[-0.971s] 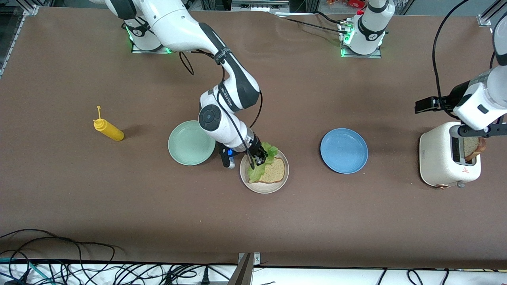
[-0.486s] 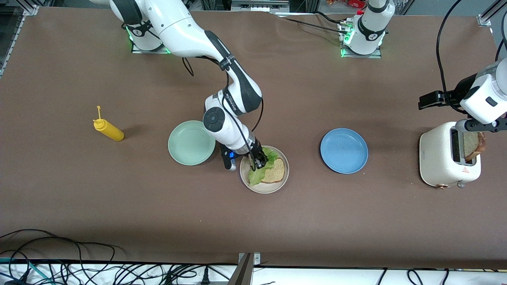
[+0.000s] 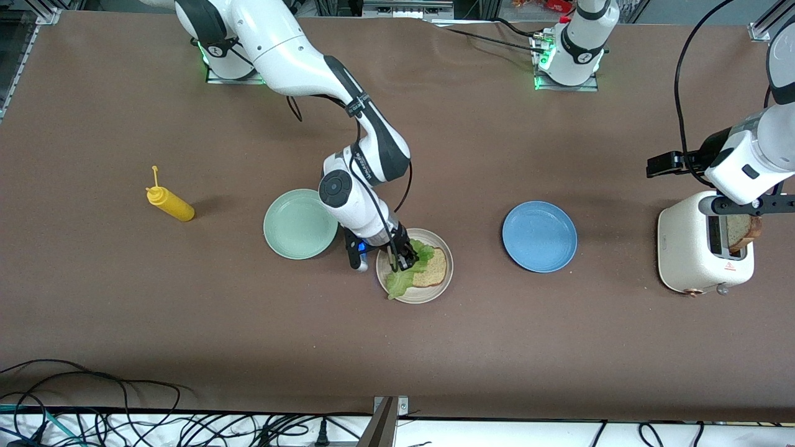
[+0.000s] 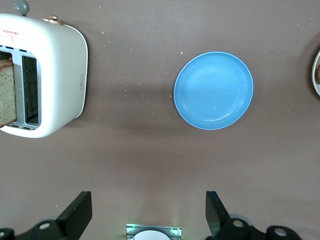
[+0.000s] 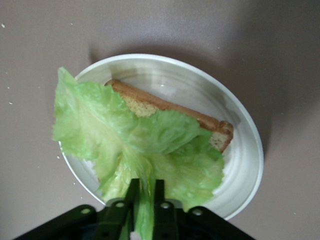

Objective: Make sandwich on beige plate with both arms
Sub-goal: 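Lower the lettuce onto the bread and open the right gripper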

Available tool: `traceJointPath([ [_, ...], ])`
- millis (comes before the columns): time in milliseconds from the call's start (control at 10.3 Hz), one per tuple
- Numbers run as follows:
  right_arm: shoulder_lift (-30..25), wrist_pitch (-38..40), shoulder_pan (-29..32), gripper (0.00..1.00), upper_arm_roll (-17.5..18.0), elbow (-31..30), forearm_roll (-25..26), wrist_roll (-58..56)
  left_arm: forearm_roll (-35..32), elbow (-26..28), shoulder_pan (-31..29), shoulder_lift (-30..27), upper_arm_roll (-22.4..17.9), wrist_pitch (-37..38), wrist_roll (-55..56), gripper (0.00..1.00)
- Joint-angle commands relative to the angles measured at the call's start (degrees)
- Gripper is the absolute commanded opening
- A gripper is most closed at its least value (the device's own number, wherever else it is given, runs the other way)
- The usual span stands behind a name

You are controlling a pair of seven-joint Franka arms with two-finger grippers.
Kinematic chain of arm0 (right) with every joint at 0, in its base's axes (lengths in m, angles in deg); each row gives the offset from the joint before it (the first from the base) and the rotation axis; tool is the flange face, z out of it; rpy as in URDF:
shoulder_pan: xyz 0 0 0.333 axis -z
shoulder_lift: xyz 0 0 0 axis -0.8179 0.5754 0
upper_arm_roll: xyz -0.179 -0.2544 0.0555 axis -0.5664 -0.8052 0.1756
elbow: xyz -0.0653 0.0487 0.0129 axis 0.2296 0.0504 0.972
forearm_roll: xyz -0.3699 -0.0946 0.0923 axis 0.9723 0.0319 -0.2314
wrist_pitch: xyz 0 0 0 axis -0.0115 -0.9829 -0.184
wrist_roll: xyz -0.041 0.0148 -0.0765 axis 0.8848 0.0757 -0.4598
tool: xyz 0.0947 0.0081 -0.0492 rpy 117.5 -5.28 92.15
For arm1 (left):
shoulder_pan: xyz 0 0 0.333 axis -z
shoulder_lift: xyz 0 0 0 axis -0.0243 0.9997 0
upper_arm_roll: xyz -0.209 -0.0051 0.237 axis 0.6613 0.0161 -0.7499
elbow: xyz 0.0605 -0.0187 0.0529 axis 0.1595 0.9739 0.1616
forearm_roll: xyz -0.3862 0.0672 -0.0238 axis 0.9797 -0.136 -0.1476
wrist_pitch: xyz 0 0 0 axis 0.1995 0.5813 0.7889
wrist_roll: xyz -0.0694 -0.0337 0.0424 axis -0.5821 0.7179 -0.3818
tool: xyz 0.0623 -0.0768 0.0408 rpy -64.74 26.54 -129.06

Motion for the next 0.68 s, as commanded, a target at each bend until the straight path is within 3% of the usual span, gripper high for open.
traceJointPath([
  [0, 0.2, -0.5, 0.0, 1.0, 0.1, 1.0, 0.2, 0.5, -1.1, 3.0, 0.0, -3.2, 0.5, -0.7, -0.9, 1.0],
  [291, -2.9, 2.8, 0.4, 1.0, -0.6, 1.2, -2.1, 0.6, -1.1, 3.2, 0.0, -3.6, 0.5, -1.9, -0.5, 1.0],
  [583, -11.5, 19.1, 4.9, 1.0, -2.4, 1.2, -1.4, -0.3, -1.1, 3.1, -0.1, -2.8, 0.4, -3.7, -0.5, 1.0],
])
